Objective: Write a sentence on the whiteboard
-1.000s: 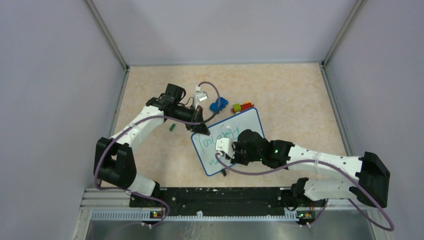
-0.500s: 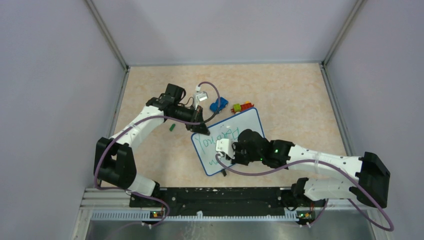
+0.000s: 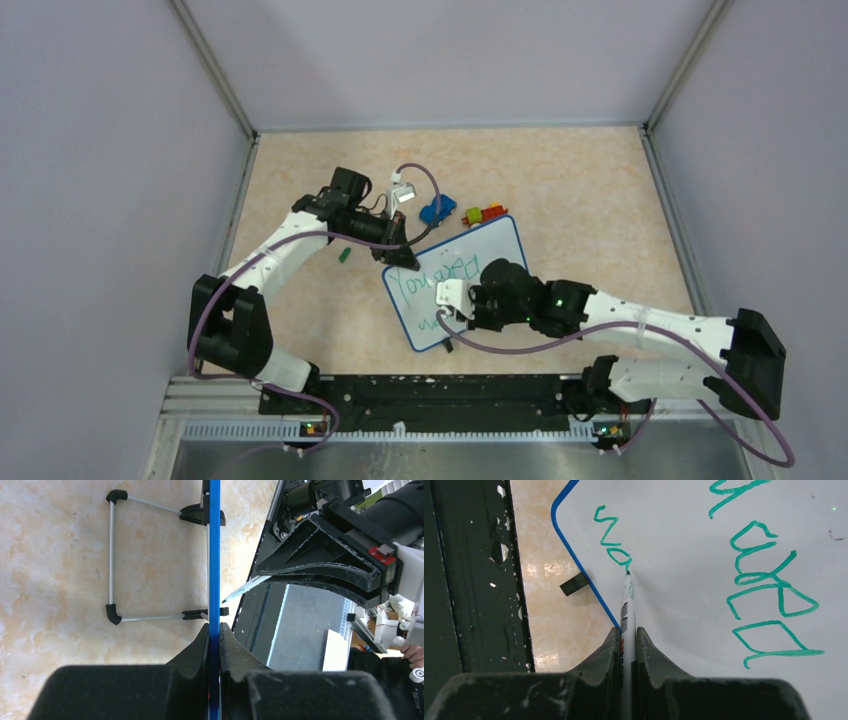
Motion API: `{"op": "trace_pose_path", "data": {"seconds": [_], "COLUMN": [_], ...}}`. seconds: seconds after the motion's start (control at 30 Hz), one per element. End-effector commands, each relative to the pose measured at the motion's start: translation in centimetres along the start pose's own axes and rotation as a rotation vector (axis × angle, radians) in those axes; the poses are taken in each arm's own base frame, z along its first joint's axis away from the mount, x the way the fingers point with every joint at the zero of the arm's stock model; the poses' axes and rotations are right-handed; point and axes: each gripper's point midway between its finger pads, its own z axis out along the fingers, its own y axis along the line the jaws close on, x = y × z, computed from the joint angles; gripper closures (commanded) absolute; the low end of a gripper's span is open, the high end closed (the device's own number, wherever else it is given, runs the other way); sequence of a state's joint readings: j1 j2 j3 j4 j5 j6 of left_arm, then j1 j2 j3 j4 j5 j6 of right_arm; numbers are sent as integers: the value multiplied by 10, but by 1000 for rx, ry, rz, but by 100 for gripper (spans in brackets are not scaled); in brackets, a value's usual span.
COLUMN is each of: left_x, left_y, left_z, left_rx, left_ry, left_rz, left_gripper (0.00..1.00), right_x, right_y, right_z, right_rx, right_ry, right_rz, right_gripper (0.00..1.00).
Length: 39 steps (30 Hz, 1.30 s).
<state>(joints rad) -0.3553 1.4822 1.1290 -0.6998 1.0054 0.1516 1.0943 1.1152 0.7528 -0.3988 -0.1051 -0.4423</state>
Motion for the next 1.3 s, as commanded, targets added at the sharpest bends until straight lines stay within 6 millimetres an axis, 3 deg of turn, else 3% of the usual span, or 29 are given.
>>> {"op": "trace_pose_path", "data": {"seconds": [0.0, 0.43, 0.63, 0.93, 1.27], "left_x": [1, 1, 2, 2, 2], "left_y": [7, 7, 7, 7, 7], "left_z": [4, 4, 4, 5, 4], "left_rx": [-11, -10, -11, -8, -12], "left_ry": [10, 10, 9, 10, 10], "left_rz": [0, 2, 2, -1, 1], "left_gripper": [100, 100, 100, 100, 100], "right_x": [-26, -29, -17, 5, 10], "right_y": [-13, -27, -25, -12, 9], "right_z": [-15, -7, -1, -2, 7], "right_rx": [45, 111, 110, 72, -35], "right_ry": [-87, -83, -45, 5, 25], "right_rz": [8, 6, 3, 6, -23], "right_gripper": [100, 100, 100, 100, 100]}}
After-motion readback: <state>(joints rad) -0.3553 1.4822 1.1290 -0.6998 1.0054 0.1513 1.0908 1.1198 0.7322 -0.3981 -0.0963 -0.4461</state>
